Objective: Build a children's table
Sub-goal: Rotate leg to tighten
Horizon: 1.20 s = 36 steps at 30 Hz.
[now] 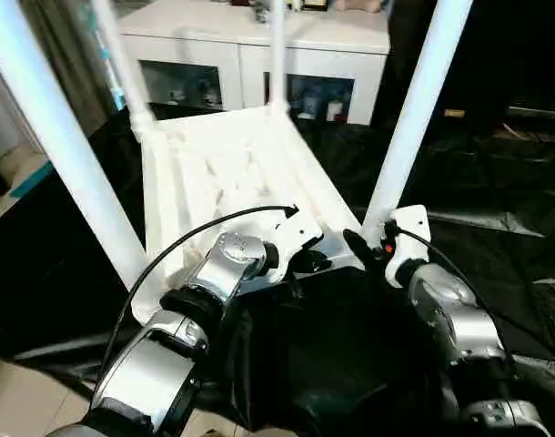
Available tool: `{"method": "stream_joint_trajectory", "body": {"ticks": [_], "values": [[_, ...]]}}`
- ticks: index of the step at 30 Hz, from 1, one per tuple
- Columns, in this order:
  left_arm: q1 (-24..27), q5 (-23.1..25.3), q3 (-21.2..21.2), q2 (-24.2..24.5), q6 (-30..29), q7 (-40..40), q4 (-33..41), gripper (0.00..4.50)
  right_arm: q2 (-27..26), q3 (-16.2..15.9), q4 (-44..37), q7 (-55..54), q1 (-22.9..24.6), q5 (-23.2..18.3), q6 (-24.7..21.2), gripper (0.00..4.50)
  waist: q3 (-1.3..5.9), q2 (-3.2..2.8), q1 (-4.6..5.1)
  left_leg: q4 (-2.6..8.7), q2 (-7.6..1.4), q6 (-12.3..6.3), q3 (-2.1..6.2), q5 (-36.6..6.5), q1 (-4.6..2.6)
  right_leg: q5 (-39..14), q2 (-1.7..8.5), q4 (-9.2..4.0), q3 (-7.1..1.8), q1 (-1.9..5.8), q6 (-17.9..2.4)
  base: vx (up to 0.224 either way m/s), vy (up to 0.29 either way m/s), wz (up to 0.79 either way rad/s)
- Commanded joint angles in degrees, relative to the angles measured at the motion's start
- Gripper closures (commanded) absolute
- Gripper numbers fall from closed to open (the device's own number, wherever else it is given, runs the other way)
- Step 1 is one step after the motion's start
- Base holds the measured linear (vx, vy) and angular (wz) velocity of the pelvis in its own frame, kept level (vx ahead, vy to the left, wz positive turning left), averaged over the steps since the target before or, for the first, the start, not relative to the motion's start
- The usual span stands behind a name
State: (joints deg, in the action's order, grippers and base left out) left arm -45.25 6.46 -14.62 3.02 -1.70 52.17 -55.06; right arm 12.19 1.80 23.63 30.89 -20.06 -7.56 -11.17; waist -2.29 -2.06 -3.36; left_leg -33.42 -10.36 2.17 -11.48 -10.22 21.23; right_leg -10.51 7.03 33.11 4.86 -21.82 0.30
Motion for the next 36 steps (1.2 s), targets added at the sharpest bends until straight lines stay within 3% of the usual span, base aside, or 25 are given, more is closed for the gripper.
{"method": "stream_joint_trajectory", "body": {"ticks": [1,5,6,8,9,11,12,14,15,17,19,22,25,30,33,36], "values": [[-0.12,-1.51,-0.76,-0.01,3.67,4.41,3.3,4.5,-0.36,-8.01,-2.59,11.14,1.63,-2.52,-1.37,0.77,2.98,1.02,-0.1,4.84,-2.74,-2.48,1.62,-18.73,-0.44,-16.94,2.51,-4.48,-2.29,1.94,-10.36,0.0,0.0,0.0],[1.43,-3.02,-1.45,2.33,4.72,11.47,5.91,4.5,3.28,-8.69,-4.52,16.7,2.63,-2.88,-1.27,0.77,3.31,1.16,-0.26,4.44,-2.9,-4.27,1.33,-14.28,-0.43,-11.38,2.51,-3.78,-2.31,2.11,-12.5,0.0,0.0,0.0],[2.59,-4.03,-2.27,4.47,4.39,16.88,8.07,4.5,5.65,-8.05,-6.15,20.63,3.1,-4.54,-2.33,0.77,3.53,0.94,-0.55,4.16,-2.96,-5.48,1.3,-11.75,-0.26,-7.81,2.43,-3.08,-2.19,2.45,-14.09,0.0,0.0,0.0],[3.29,-4.48,-2.79,5.98,4.39,20.18,9.24,4.5,7.45,-7.73,-7.46,23.54,3.48,-5.62,-2.83,0.77,3.7,0.87,-0.71,3.87,-3.15,-6.46,1.03,-9.66,-0.46,-4.1,2.21,-2.64,-2.13,2.17,-15.23,0.0,0.0,0.0],[3.74,-4.81,-3.01,7.18,3.96,22.8,9.95,4.5,9.09,-7.82,-8.3,25.94,3.8,-5.95,-3.13,0.77,3.98,0.73,-0.94,3.41,-3.15,-7.99,0.93,-6.39,-0.39,1.25,2.1,-1.91,-2.03,2.18,-16.89,0.0,0.0,0.0],[3.99,-4.97,-3.09,7.79,3.91,24.18,10.3,4.5,9.93,-8.0,-8.52,26.93,3.92,-5.96,-3.04,0.77,4.19,0.72,-1.27,3.09,-3.15,-8.97,0.87,-4.34,-0.41,4.11,2.15,-1.53,-2.03,2.1,-17.55,0.0,0.0,0.0],[4.22,-5.11,-3.12,8.5,4.05,25.51,10.57,4.5,10.74,-8.01,-8.73,28.02,4.04,-6.23,-3.08,0.77,4.48,0.88,-1.92,2.59,-3.08,-10.24,0.87,-1.33,-0.15,7.47,2.13,-0.94,-1.99,2.0,-18.03,0.0,0.0,0.0],[4.37,-5.39,-2.65,9.49,3.96,27.23,10.68,4.5,11.94,-7.52,-9.07,30.12,4.13,-7.1,-3.43,0.77,4.28,0.89,-2.13,2.48,-3.07,-10.7,0.83,-1.26,0.12,7.09,2.19,-0.85,-1.97,1.8,-18.23,0.0,0.0,0.0],[4.38,-5.59,-2.47,10.08,3.7,28.13,10.76,4.5,12.72,-7.3,-9.27,31.67,4.1,-7.71,-3.77,0.77,3.81,0.88,-2.26,2.71,-3.16,-9.38,0.75,-5.69,0.19,0.98,2.32,-1.39,-1.95,1.65,-17.58,0.0,0.0,0.0],[4.47,-5.83,-2.56,10.76,3.33,29.15,11.08,4.5,13.41,-7.09,-9.29,33.01,3.81,-8.41,-4.16,0.77,3.56,0.85,-2.46,3.15,-3.34,-7.02,0.77,-9.94,-0.17,-5.37,2.4,-2.07,-2.04,1.52,-16.44,0.0,0.0,0.0],[4.6,-6.14,-2.67,11.14,2.73,29.82,11.58,4.5,13.7,-7.01,-9.34,33.63,3.61,-8.74,-4.49,1.04,3.37,0.76,-2.47,3.55,-3.45,-4.75,0.84,-12.91,-0.33,-9.49,2.4,-2.49,-2.14,1.4,-15.22,0.0,0.0,0.0],[4.66,-6.23,-2.66,11.39,2.25,30.33,11.82,4.5,13.85,-6.95,-9.15,34.17,3.3,-9.13,-4.68,1.16,3.4,0.76,-2.45,3.8,-3.47,-2.94,0.95,-14.05,-0.37,-10.84,2.46,-2.63,-2.23,1.39,-14.34,0.0,0.0,0.0],[4.71,-6.16,-2.66,11.46,2.23,30.47,11.8,4.5,13.68,-7.19,-9.23,34.64,3.34,-9.68,-5.23,1.59,3.58,0.9,-2.41,3.66,-3.33,-3.12,0.95,-12.25,-0.18,-8.08,2.39,-2.3,-2.22,1.54,-14.48,0.0,0.0,0.0],[4.68,-5.82,-2.25,10.74,2.83,28.22,11.26,4.5,13.15,-7.88,-10.21,34.85,4.83,-10.12,-6.51,1.93,3.8,0.93,-2.58,3.15,-3.2,-5.4,0.84,-8.42,-0.02,-3.37,2.37,-1.8,-2.11,1.63,-15.46,0.0,0.0,0.0],[3.0,-3.92,-1.41,8.88,3.02,20.22,8.23,4.5,10.84,-7.51,-8.89,29.28,5.38,-8.14,-6.13,2.0,3.66,0.8,-2.6,3.23,-3.18,-4.92,0.87,-9.84,-0.05,-5.95,2.42,-2.14,-2.09,1.47,-15.0,0.0,0.0,0.0],[1.62,-3.04,-0.55,7.22,2.33,14.38,6.06,4.5,8.47,-6.94,-5.61,22.3,4.48,-5.29,-5.37,2.02,3.3,0.85,-2.34,3.76,-3.13,-2.04,1.09,-14.32,-0.27,-13.22,2.59,-3.0,-2.14,1.38,-13.26,0.0,0.0,0.0]]}}
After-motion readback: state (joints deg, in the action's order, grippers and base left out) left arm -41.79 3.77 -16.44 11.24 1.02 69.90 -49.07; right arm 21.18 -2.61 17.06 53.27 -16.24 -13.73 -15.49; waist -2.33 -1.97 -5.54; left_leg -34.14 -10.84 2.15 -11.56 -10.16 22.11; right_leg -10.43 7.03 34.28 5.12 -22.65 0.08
